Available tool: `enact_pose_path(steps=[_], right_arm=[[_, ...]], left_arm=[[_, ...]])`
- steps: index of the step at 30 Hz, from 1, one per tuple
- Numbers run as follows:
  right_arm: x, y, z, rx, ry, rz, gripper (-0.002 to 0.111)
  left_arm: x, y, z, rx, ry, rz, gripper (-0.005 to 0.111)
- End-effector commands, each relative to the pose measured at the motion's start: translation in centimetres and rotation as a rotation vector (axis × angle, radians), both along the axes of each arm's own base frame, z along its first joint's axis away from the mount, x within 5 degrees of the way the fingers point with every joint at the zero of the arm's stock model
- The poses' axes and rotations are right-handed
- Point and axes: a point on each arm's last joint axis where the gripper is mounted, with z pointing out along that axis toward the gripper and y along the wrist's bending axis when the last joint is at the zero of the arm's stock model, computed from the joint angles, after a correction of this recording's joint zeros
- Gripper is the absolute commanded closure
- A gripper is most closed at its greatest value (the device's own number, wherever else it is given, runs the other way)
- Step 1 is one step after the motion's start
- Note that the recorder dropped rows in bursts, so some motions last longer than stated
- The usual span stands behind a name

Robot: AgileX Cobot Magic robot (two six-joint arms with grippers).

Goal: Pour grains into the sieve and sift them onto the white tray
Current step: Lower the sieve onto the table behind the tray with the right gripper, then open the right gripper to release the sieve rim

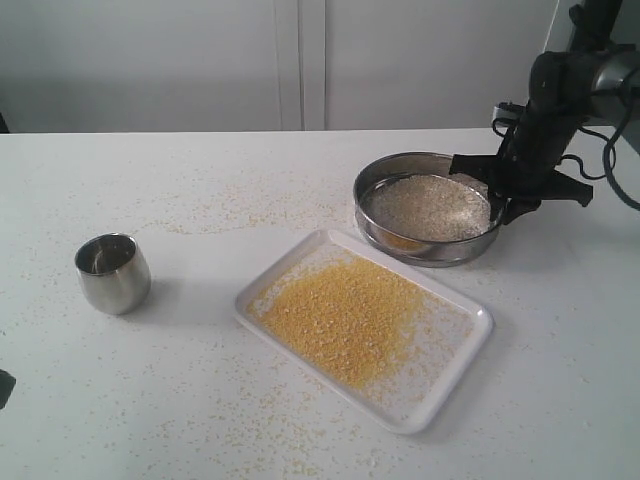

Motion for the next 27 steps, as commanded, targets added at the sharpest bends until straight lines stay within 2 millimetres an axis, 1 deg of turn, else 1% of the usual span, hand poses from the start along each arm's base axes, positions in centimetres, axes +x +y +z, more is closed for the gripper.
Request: enact_pose_path(steps=[1,6,9,17,23,25,27], right_arm=[[0.2,-0.3,0.8,0.006,-0.028,-0.021,0.091],[0.1,-0.4,0.8,0.005,-0.020,-0.022,0.091],[0.0,-0.5,1.4,0.006,-0.024,-0.025,0.091],[-0.4,-0.8,4.7,0.009,-0.080,-0.030,0.091],[-1.4,-0.8,6.7,0.008,-0.055,-0.030,0.091],[-1.9,-0.9,7.4,-0.002,-0.038,-0.004,0.092],[-2.3,-0.8,7.7,-0.026,-0.013,0.077,0.094]], left_arm=[[-0.2,-0.1,0.2,-0.011,-0.001,-0.007,0.107],[-0.2,-0.1,0.2,-0.011,-0.001,-0.007,0.107],[-0.2,-0.1,0.2,-0.011,-0.001,-0.007,0.107],[-0.2,-0.1,0.2,-0.011,-0.001,-0.007,0.107],[-0.2,-0.1,0.2,-0.011,-0.001,-0.007,0.107],[-0.2,-0.1,0.2,-0.011,-0.001,-0.007,0.107],[-0.2,-0.1,0.2,-0.011,-0.001,-0.007,0.107]])
